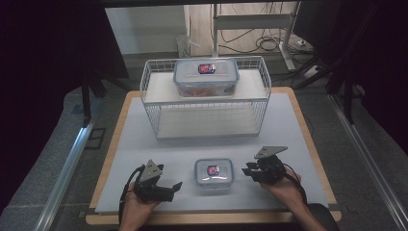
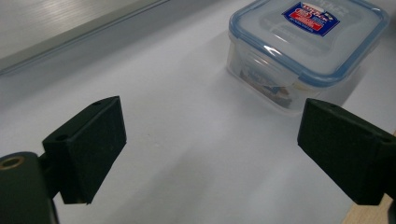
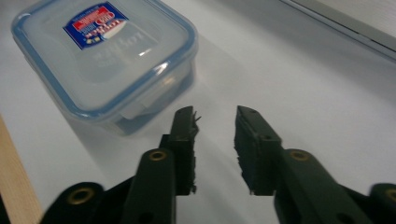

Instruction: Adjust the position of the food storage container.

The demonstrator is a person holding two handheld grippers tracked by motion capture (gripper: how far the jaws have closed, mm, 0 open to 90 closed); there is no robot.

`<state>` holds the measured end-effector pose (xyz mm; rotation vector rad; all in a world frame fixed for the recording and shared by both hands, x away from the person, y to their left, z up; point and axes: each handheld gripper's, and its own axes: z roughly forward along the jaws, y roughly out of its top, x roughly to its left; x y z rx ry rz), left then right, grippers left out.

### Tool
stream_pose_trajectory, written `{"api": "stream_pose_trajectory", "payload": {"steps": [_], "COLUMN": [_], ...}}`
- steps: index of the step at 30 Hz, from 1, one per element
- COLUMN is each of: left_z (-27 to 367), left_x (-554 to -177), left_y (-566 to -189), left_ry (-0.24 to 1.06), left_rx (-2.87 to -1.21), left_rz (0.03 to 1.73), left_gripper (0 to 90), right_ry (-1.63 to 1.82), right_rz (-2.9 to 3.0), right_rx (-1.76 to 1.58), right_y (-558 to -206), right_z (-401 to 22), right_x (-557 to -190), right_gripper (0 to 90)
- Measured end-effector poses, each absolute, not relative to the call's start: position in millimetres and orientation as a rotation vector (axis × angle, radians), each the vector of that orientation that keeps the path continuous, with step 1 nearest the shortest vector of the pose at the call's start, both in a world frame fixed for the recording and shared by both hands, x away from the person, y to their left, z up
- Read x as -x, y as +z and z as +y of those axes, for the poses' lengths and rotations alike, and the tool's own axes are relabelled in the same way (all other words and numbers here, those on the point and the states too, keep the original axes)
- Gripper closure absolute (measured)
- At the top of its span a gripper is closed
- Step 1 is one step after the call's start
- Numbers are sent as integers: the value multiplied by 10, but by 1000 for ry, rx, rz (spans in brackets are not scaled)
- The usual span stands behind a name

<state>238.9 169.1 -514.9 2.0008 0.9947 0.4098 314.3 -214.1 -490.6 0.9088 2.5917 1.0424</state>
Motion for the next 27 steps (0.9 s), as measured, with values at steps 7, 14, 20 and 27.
{"api": "stream_pose_trajectory", "payload": {"steps": [7, 14, 20, 27], "left_z": [1670, 1694, 1698, 1699], "left_x": [-2399, -2403, -2409, -2417], "left_y": [-5183, -5206, -5218, -5235], "left_ry": [420, 442, 444, 459], "left_rx": [-2041, -2022, -2025, -2045], "left_rz": [995, 987, 983, 982], "left_gripper": [54, 31, 25, 20], "right_ry": [1045, 1053, 1045, 1039], "right_rz": [2550, 2521, 2518, 2528], "right_rx": [-894, -893, -873, -873], "right_y": [-4906, -4949, -5005, -5064], "right_z": [-2253, -2342, -2352, -2357], "right_x": [-3134, -3156, -3186, -3214], "right_gripper": [509, 344, 195, 123]}}
